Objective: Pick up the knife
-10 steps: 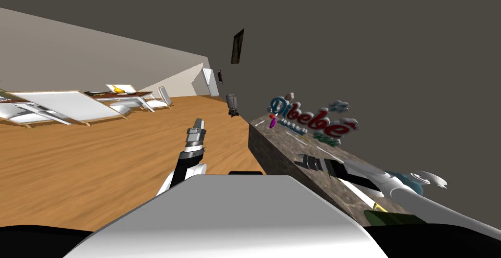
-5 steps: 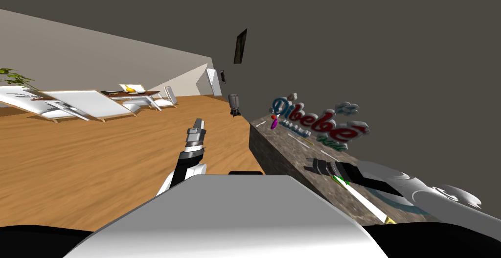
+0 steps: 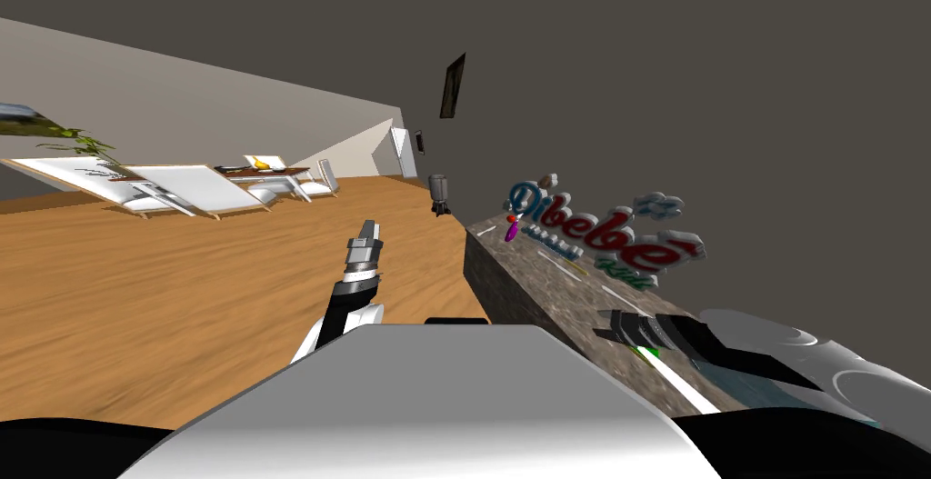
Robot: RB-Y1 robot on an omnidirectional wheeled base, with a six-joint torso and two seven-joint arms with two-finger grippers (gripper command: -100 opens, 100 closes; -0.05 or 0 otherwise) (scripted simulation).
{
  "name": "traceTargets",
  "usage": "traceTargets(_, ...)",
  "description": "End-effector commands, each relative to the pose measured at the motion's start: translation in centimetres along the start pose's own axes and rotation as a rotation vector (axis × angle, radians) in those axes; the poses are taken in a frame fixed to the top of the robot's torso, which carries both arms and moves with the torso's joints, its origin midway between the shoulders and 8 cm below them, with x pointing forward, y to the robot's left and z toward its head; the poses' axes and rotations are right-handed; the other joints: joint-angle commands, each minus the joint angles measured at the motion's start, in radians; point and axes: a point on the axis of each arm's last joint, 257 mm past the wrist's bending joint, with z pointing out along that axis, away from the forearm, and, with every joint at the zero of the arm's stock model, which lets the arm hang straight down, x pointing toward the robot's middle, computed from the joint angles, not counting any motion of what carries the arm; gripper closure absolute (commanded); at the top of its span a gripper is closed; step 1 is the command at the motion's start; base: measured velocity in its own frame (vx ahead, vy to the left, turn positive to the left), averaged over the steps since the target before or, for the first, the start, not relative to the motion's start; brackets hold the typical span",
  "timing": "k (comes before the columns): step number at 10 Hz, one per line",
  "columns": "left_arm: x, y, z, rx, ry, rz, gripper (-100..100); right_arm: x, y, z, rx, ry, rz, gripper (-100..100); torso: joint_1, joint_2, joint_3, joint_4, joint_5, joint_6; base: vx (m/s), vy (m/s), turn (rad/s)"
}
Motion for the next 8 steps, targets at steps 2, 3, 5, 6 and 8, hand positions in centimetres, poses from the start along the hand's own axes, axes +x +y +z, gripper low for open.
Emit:
traceTargets(2, 0.0, 0.0, 0.0, 0.0, 0.0, 0.0, 0, 5.4, -1.3, -2.7, 0.04, 0.139, 0.024, -100, 0.001, 0.0, 0.0, 0.0, 0.0, 0.0, -0.017, -0.038, 0.058)
traceTargets(3, 0.0, 0.0, 0.0, 0.0, 0.0, 0.0, 0, 5.2, -1.1, -2.5, 0.032, 0.135, 0.02, -100, 0.001, 0.001, 0.001, 0.0, 0.001, 0.0, -0.018, -0.034, 0.019)
traceTargets(5, 0.0, 0.0, 0.0, 0.0, 0.0, 0.0, 0, 7.6, -1.6, -4.0, 0.054, 0.194, 0.036, -100, 0.001, 0.0, 0.0, 0.0, 0.0, 0.0, -0.01, -0.011, 0.028)
traceTargets(6, 0.0, 0.0, 0.0, 0.0, 0.0, 0.0, 0, 9.5, -1.8, -5.1, 0.064, 0.241, 0.047, -100, 0.001, 0.001, 0.001, 0.0, 0.001, 0.001, -0.017, -0.029, 0.041)
traceTargets(8, 0.0, 0.0, 0.0, 0.0, 0.0, 0.0, 0, 12.4, -1.9, -6.8, 0.082, 0.311, 0.065, -100, 0.0, 0.002, 0.001, 0.0, 0.001, 0.002, -0.024, -0.025, 0.01)
